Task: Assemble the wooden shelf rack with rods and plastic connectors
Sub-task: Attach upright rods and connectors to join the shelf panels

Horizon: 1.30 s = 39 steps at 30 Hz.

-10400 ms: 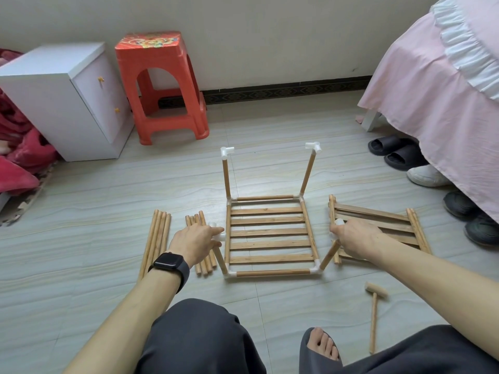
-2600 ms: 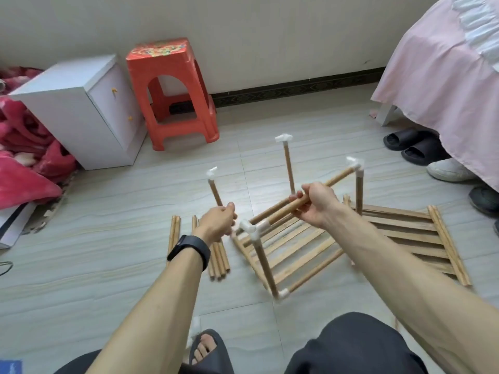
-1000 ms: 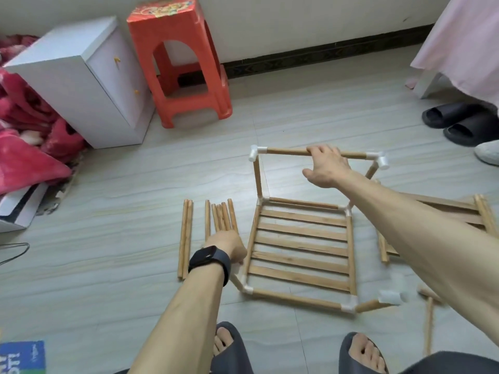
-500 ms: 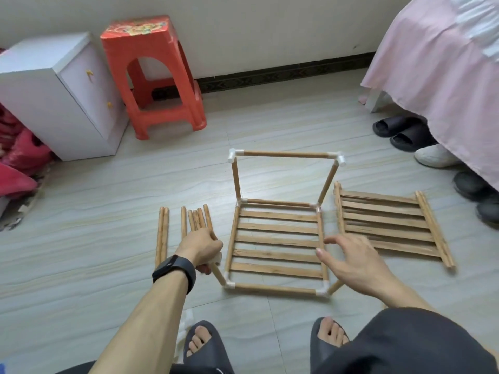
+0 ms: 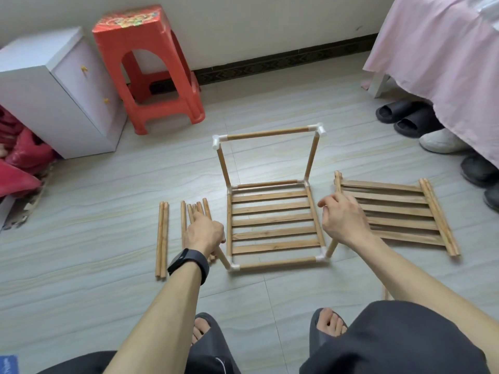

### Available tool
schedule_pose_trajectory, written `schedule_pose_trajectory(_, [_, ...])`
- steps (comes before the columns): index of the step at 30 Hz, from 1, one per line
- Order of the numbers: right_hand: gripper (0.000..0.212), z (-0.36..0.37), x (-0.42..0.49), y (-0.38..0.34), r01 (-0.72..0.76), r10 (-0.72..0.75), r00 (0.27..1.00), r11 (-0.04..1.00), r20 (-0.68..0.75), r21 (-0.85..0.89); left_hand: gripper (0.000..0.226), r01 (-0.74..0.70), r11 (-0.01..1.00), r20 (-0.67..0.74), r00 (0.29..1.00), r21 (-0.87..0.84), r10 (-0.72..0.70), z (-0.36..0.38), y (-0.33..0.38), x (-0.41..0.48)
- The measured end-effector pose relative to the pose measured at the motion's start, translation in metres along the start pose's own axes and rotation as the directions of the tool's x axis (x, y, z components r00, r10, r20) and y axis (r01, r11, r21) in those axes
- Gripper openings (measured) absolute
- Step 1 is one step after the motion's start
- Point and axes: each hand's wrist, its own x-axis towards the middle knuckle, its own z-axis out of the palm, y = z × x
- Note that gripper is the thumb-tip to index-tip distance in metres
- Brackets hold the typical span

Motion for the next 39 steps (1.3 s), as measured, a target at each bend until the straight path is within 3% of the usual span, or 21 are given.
schedule_pose_trajectory(4, [0.031, 0.001, 0.014, 0.002, 0.031, -0.03, 0.999, 0.999, -0.021, 0.012, 0.061, 0.005, 1.0, -0.008, 1.0, -0.003, -0.005, -0.002, 0.011, 0.022])
schedule_pose_trajectory(7, [0.031, 0.002, 0.02, 0.002, 0.036, -0.036, 0.999, 0.999, -0.016, -0.012, 0.048, 0.015, 1.0, 0.045, 0.999, -0.027, -0.014, -0.006, 0.014, 0.029])
schedule_pose_trajectory(9, [0.031, 0.0, 0.019, 0.001, 0.024, -0.024, 1.0, 0.996, -0.003, -0.087, 0.049, 0.003, 1.0, 0.185, 0.983, -0.023, 0.001, -0.017, 0.014, 0.027])
schedule_pose_trajectory(11, [0.03, -0.005, 0.015, -0.002, 0.003, 0.006, 0.999, 0.972, 0.041, -0.234, 0.066, -0.043, 0.998, 0.362, 0.932, 0.054, 0.02, -0.041, 0.014, 0.024])
schedule_pose_trajectory(13, [0.027, -0.011, 0.013, -0.011, 0.008, 0.029, 0.995, 0.932, 0.096, -0.361, 0.077, -0.061, 0.99, 0.447, 0.894, 0.128, -0.003, -0.073, 0.017, 0.028])
schedule_pose_trajectory(16, [0.029, -0.018, 0.013, -0.049, 0.189, -0.149, 0.979, 0.914, 0.137, -0.358, 0.075, -0.066, 0.97, 0.398, 0.917, 0.232, -0.033, -0.121, 0.011, 0.043])
schedule_pose_trajectory(19, [0.037, -0.022, 0.014, -0.118, 0.431, -0.401, 0.899, 0.884, 0.177, -0.182, 0.057, -0.162, 0.886, 0.276, 0.96, 0.434, 0.04, -0.144, -0.02, 0.06])
schedule_pose_trajectory(21, [0.041, -0.02, 0.016, -0.167, 0.534, -0.518, 0.833, 0.844, 0.193, -0.041, 0.047, -0.179, 0.888, 0.248, 0.966, 0.423, 0.076, -0.138, -0.053, 0.072])
schedule_pose_trajectory(24, [0.051, -0.001, 0.02, -0.228, 0.654, -0.636, 0.728, 0.756, 0.257, 0.018, 0.058, -0.052, 0.941, 0.288, 0.956, 0.333, -0.049, -0.11, -0.106, 0.089])
schedule_pose_trajectory(29, [0.046, 0.053, 0.026, -0.26, 0.733, -0.642, 0.654, 0.669, 0.401, -0.125, 0.065, 0.124, 0.952, 0.274, 0.94, 0.28, -0.203, -0.046, -0.175, 0.118])
schedule_pose_trajectory(32, [0.031, 0.078, 0.029, -0.248, 0.789, -0.735, 0.614, 0.58, 0.288, -0.203, 0.071, 0.178, 0.946, 0.281, 0.925, 0.27, -0.255, -0.015, -0.196, 0.136])
schedule_pose_trajectory(35, [0.038, 0.087, 0.029, -0.243, 0.764, -0.756, 0.64, 0.607, 0.138, -0.221, 0.07, 0.214, 0.942, 0.277, 0.918, 0.259, -0.285, 0.006, -0.21, 0.157])
schedule_pose_trajectory(39, [0.044, 0.092, 0.03, -0.248, 0.746, -0.733, 0.664, 0.636, 0.146, -0.198, 0.058, 0.283, 0.93, 0.192, 0.924, 0.234, -0.329, 0.03, -0.223, 0.177])
